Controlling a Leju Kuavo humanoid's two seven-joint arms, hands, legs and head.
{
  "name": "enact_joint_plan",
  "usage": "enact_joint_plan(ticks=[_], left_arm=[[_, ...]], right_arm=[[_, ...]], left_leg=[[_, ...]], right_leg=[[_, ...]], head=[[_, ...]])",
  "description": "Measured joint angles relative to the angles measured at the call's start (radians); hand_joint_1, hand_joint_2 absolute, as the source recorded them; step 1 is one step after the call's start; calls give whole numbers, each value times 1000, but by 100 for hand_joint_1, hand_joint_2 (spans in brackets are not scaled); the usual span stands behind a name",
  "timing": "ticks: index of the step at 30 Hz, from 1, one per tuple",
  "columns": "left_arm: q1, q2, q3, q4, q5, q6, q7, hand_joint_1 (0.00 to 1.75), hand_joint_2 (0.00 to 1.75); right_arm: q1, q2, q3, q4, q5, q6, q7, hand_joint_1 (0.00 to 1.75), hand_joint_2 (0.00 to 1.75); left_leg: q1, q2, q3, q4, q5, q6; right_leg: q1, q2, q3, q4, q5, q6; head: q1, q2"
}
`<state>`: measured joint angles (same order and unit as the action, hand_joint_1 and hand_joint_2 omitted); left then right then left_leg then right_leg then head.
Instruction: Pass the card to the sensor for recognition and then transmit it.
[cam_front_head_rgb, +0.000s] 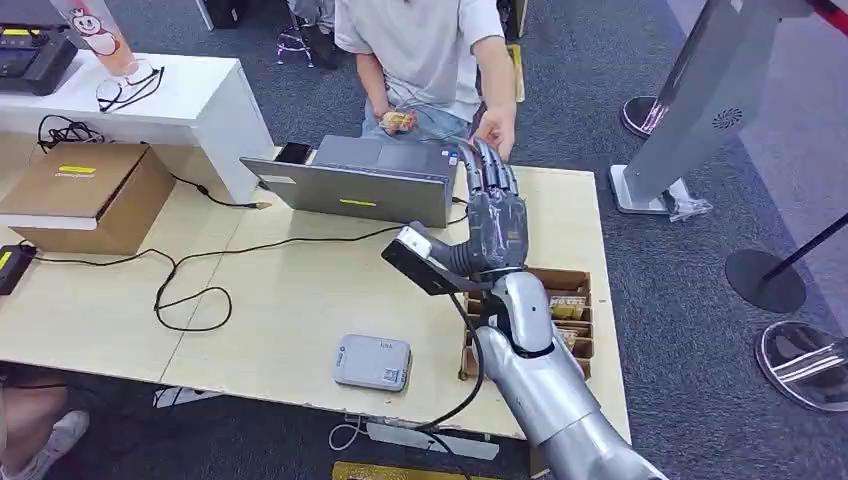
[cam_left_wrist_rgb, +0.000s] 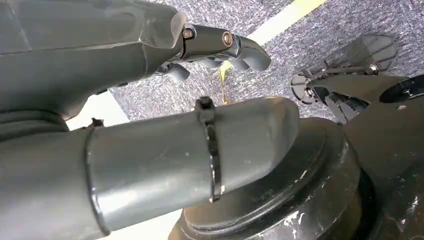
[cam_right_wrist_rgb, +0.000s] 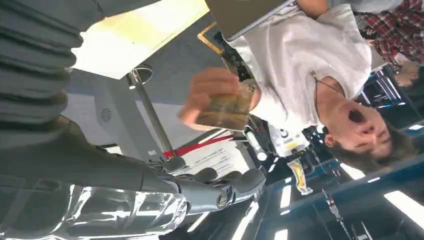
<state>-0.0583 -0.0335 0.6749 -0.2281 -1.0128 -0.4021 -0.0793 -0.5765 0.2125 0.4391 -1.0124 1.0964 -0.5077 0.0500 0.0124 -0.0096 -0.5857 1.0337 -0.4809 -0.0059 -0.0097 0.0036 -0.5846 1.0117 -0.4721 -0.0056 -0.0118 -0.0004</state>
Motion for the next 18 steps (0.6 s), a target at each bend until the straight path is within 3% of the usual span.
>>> enact_joint_plan(ticks=[18], left_arm=[[1, 0, -4, -4, 7, 2, 0, 0, 0]], right_arm=[[41, 0, 0, -90, -16, -7, -32, 0, 0]], left_leg=[[0, 0, 0, 0, 0, 0]], right_leg=[[0, 0, 0, 0, 0, 0]], head=[[0, 0]])
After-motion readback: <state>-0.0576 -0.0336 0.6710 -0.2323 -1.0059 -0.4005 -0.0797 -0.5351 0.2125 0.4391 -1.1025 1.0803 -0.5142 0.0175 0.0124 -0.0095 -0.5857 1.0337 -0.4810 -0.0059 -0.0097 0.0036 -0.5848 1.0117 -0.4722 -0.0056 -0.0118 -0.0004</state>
